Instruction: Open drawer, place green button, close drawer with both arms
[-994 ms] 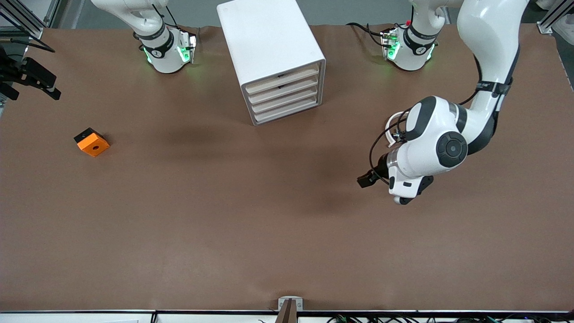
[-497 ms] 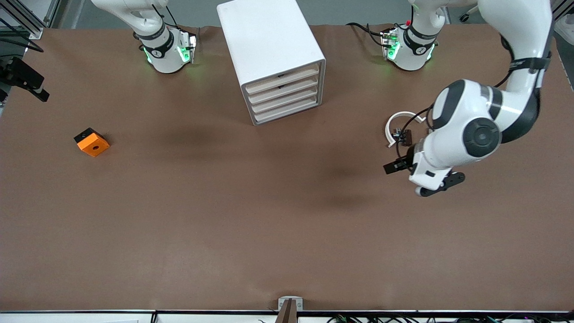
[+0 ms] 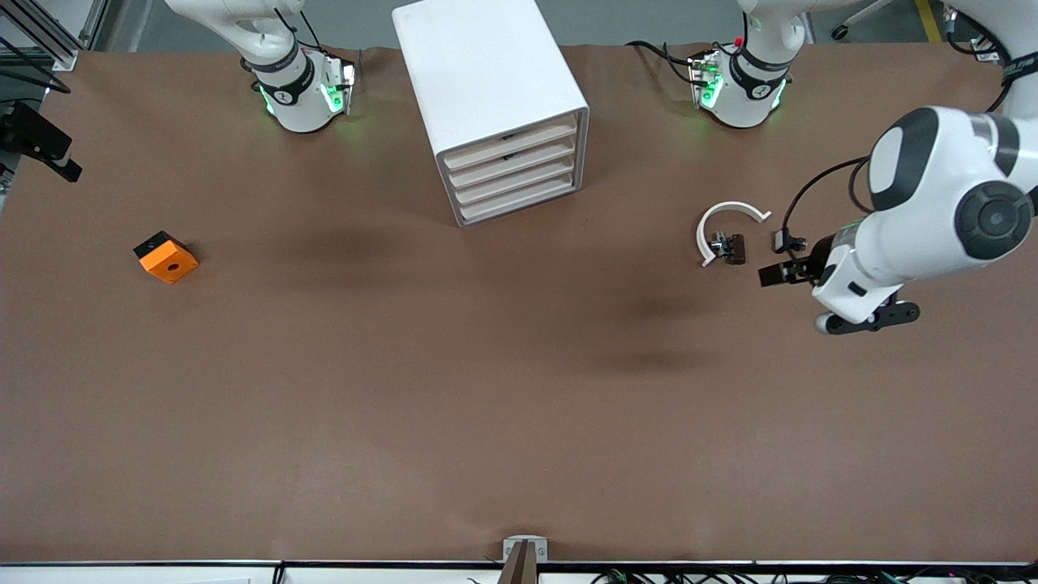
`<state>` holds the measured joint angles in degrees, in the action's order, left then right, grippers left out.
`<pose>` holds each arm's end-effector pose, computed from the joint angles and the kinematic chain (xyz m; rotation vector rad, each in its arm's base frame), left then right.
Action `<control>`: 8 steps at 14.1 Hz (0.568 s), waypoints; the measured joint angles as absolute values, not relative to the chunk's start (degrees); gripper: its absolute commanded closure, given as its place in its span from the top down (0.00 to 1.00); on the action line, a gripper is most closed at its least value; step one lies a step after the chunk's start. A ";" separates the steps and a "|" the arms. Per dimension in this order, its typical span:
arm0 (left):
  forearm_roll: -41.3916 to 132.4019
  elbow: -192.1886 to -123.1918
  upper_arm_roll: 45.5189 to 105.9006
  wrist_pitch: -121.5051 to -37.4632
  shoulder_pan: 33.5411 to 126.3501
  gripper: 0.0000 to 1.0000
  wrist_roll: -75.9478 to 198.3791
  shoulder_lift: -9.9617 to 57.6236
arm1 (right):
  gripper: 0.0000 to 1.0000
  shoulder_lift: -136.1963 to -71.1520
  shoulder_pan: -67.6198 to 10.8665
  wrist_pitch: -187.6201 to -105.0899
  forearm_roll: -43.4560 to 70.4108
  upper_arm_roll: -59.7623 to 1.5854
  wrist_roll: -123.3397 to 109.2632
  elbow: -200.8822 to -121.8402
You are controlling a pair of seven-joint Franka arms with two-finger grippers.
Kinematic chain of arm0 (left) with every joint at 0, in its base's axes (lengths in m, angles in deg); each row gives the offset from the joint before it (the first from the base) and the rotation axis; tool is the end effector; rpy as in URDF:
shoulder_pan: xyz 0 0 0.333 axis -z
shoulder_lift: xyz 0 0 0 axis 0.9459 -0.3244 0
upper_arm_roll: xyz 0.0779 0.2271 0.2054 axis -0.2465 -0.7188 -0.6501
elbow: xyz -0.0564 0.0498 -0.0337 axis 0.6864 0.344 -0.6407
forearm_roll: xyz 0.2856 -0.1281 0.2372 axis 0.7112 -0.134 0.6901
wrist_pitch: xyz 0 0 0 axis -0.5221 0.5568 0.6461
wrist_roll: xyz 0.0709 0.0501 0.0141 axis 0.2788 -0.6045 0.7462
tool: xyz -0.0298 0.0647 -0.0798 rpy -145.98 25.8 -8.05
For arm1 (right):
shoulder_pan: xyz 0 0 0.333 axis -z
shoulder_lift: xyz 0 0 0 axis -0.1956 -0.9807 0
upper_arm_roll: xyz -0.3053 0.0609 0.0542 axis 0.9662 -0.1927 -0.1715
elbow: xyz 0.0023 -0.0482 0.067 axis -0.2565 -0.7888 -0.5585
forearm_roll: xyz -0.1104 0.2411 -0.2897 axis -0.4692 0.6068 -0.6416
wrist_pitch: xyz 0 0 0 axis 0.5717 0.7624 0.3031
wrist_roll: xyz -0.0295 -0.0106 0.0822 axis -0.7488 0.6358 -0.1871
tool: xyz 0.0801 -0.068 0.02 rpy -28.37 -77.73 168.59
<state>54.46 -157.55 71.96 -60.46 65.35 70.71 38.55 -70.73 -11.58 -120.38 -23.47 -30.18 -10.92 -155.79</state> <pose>0.5860 -0.0821 0.4518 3.1152 0.1948 -0.3387 0.4993 -0.0392 0.6836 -3.1291 0.0786 -0.1526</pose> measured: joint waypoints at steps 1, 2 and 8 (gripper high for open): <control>54.46 -158.79 69.32 -60.25 66.46 1.00 68.10 40.44 | 1.00 -70.71 -11.58 -120.38 -23.44 -30.28 -10.92 -155.73; 54.47 -160.12 67.31 -60.15 67.13 1.00 65.89 42.24 | 1.00 -70.71 -11.58 -120.38 -23.44 -30.43 -10.92 -155.65; 54.47 -167.91 57.10 -60.09 72.12 1.00 56.82 50.57 | 1.00 -70.71 -11.69 -120.42 -23.44 -31.19 -10.92 -155.46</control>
